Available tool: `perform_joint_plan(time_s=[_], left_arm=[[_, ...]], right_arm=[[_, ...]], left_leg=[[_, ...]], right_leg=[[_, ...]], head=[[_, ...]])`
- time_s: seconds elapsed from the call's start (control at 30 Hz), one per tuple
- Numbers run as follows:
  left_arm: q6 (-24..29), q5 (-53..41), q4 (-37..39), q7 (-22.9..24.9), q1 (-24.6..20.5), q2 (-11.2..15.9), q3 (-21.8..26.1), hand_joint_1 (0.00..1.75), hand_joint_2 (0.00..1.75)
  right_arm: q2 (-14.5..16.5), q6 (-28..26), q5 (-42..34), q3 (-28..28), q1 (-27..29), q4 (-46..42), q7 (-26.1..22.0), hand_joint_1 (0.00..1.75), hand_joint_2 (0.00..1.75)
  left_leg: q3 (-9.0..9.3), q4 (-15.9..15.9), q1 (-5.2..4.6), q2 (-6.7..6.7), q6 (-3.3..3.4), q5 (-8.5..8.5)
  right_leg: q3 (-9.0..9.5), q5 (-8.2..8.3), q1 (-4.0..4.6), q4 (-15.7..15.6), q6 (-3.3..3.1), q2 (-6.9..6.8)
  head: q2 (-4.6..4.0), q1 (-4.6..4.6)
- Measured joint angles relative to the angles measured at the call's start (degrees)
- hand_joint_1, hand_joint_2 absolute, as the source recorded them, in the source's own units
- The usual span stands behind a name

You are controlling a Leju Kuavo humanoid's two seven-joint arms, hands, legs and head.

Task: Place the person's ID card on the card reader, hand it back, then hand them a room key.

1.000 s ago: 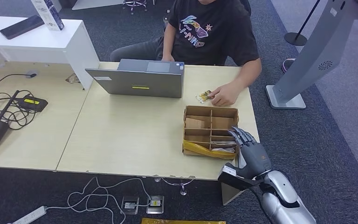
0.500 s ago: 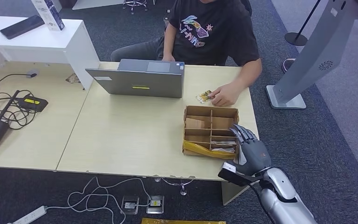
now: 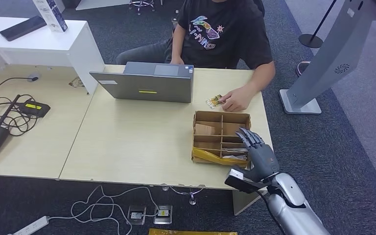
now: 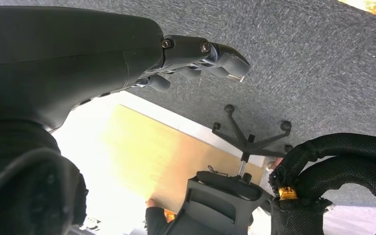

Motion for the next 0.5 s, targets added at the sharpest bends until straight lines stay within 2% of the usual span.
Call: perform_joint_plan(time_s=[0.5], left_arm=[[0.0,0.0,0.0,0.0,0.0,0.0,0.0,0.0,0.0]], right_arm=[[1.1,-2.0,-1.6,0.3,-0.5,0.7,-2.5,0.0,1.75]], left_leg=[[0.0,0.0,0.0,0.0,0.0,0.0]], right_leg=[[0.0,0.0,0.0,0.0,0.0,0.0]], head=[[0.0,-0.01]])
